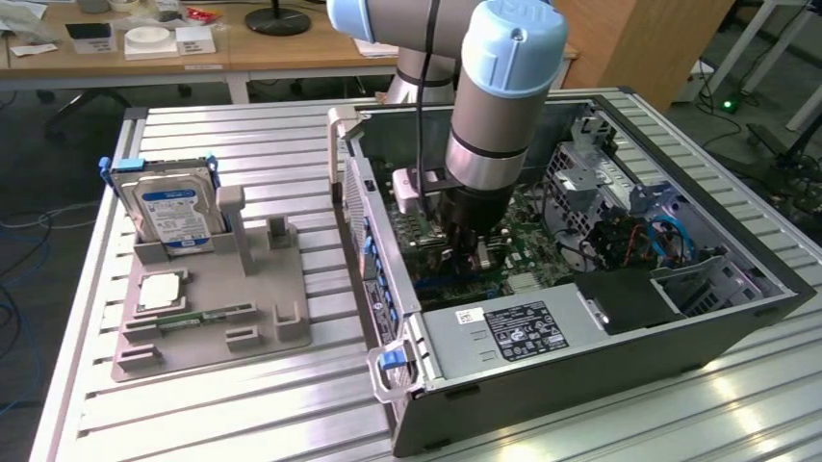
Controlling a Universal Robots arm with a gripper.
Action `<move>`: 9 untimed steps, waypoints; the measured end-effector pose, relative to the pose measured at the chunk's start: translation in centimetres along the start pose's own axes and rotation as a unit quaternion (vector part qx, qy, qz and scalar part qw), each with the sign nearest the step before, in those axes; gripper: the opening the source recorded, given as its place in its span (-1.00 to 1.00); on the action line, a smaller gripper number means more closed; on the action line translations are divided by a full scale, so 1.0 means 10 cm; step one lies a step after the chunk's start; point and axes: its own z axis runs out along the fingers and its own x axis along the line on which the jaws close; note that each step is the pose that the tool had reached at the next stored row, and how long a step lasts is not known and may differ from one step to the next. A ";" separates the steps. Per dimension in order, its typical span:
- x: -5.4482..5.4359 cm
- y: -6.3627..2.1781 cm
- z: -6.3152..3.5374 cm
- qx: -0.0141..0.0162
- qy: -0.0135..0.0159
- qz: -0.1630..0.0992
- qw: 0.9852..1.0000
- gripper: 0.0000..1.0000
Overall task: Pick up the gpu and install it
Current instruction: 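Insert the gpu into the slot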
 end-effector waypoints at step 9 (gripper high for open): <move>0.00 0.001 0.025 -0.001 0.000 0.000 1.000 -0.44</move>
